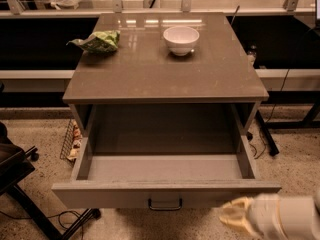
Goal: Close top drawer
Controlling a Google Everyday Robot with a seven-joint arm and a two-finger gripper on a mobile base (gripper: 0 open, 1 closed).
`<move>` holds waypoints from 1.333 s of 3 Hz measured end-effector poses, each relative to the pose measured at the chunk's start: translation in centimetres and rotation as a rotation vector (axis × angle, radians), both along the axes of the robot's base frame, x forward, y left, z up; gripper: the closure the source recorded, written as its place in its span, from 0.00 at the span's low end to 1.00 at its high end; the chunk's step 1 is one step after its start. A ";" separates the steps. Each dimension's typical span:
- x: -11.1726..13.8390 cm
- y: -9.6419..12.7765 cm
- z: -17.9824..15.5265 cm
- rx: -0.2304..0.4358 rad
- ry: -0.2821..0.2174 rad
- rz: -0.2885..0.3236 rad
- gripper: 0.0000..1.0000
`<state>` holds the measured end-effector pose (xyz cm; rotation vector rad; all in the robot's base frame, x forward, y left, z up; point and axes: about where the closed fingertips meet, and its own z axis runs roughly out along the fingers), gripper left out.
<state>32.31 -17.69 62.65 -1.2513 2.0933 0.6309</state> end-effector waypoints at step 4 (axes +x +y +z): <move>15.3 3.6 2.5 0.045 -0.098 0.139 1.00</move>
Offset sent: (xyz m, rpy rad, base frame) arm 0.1939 0.0370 0.0205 0.0705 -0.1134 0.1452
